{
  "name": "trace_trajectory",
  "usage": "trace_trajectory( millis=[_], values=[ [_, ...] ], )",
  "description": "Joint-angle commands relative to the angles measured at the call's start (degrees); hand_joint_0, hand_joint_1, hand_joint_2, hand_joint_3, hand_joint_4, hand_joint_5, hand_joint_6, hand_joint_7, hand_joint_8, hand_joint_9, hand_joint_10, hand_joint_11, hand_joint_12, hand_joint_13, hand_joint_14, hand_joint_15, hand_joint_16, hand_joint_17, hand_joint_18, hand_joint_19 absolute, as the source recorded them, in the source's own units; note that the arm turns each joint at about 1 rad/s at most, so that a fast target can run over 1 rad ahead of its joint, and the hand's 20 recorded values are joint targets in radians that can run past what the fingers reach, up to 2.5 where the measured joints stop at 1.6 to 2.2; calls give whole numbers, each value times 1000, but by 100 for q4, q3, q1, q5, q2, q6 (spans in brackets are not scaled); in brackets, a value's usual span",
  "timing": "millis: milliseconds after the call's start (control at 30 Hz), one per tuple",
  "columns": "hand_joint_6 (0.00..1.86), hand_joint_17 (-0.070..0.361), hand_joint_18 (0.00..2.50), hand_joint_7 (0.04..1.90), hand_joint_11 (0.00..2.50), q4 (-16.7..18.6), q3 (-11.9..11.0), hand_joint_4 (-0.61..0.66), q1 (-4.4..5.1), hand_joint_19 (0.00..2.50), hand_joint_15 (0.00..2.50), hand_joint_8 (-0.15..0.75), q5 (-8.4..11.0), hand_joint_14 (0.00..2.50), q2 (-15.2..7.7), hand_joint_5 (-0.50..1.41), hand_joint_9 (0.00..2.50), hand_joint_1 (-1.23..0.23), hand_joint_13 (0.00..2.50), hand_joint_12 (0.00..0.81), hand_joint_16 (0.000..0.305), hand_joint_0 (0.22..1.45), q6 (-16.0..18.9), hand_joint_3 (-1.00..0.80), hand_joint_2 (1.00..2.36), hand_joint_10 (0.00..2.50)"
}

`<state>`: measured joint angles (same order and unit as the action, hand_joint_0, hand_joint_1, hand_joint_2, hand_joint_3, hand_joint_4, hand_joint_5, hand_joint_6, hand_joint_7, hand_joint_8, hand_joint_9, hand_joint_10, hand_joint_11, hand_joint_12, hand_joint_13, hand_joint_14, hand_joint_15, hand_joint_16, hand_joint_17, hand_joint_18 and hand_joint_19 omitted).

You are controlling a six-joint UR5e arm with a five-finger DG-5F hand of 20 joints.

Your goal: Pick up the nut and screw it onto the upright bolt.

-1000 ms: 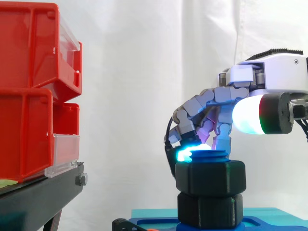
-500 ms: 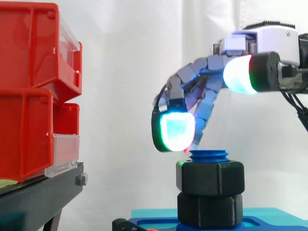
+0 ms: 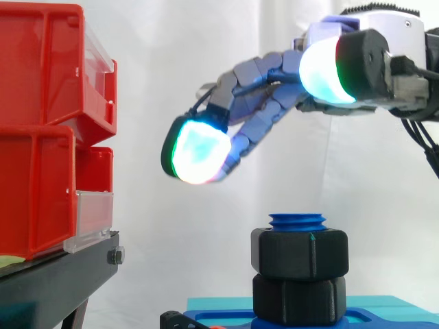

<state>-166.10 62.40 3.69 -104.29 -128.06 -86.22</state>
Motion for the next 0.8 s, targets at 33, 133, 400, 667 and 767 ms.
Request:
trace_trajectory(
  millis=[33,133,400,667,767],
  values=[
    [502,83,0,719,0,289,361,235,106,0,0,249,119,0,1,-93,678,-39,250,333,37,454,202,-500,1000,0],
    [502,83,0,727,0,262,396,233,132,0,0,251,137,0,1,-93,678,-35,252,334,37,453,307,-500,1000,0],
    [503,83,0,751,0,34,396,232,141,0,0,260,119,0,1,-88,700,-31,272,334,37,454,307,-500,1000,0],
    [503,83,0,821,0,-1,396,248,141,0,0,267,102,0,1,-79,725,-36,283,333,37,458,307,-500,1000,0],
    [503,82,0,882,0,-19,396,264,115,0,0,271,102,0,1,-69,736,-47,299,329,36,460,307,-500,1000,0]
  ],
)
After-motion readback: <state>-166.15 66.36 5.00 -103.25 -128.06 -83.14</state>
